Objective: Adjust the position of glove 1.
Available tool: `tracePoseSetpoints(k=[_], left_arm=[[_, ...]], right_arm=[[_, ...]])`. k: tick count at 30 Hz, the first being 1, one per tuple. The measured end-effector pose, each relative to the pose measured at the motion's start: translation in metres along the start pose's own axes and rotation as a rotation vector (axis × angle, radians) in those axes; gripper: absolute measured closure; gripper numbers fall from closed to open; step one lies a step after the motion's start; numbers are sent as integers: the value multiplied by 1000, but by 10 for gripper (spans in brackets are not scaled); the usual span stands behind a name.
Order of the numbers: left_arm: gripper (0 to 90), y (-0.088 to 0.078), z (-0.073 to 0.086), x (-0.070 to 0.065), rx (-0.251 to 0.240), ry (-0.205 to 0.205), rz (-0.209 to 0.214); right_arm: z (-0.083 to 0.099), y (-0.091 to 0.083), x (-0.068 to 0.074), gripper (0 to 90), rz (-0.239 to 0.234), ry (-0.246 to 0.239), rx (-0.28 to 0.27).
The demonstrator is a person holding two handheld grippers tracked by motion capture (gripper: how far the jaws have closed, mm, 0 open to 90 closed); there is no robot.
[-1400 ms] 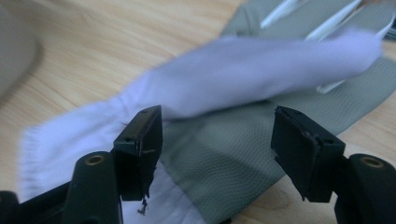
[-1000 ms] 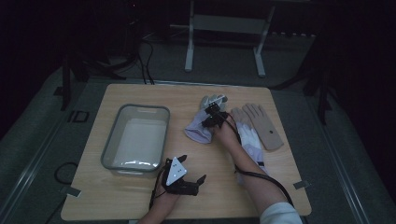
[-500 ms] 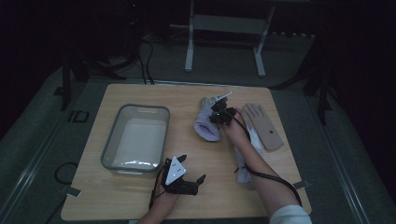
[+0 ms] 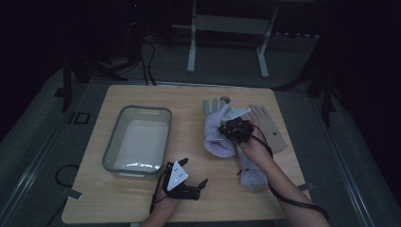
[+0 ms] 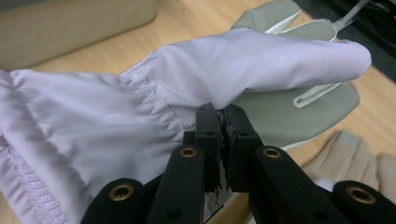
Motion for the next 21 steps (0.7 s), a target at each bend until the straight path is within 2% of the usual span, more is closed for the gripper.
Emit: tracePoseSetpoints(k=[3, 5, 7, 10, 12, 15, 17, 21], left_arm=[[15, -3, -1, -3, -15, 6, 21], [14, -4, -2, -5, -25, 9, 26], [15, -4, -2, -5, -27, 17, 22], [14, -3, -1, -5, -21, 7, 21], [15, -3, -1, -5, -18, 12, 22], [15, -3, -1, -4, -17, 5, 23], [15, -3, -1, -4, -15, 1, 25], [15, -3, -1, -4, -17, 2, 26]], right_arm=[[21, 8, 6, 860, -15, 22, 27], [26, 11, 8, 860, -20, 24, 34], [44, 24, 15, 860, -43, 20, 73], [63, 40, 22, 857, -85, 10, 131], [71, 45, 25, 856, -106, 21, 145], [76, 49, 27, 848, -117, 37, 149], [76, 49, 28, 846, -114, 9, 153], [78, 48, 30, 824, -158, -35, 166]])
Point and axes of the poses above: each handheld gripper's, and its own axes: y roughly forward along the jaws, z roughly out of its underside, x roughly to its left, the point moved 10 cm from there along y, roughly forward along the jaws, and after that the axes turned 11 degrees about -z, right-handed, at the moved point
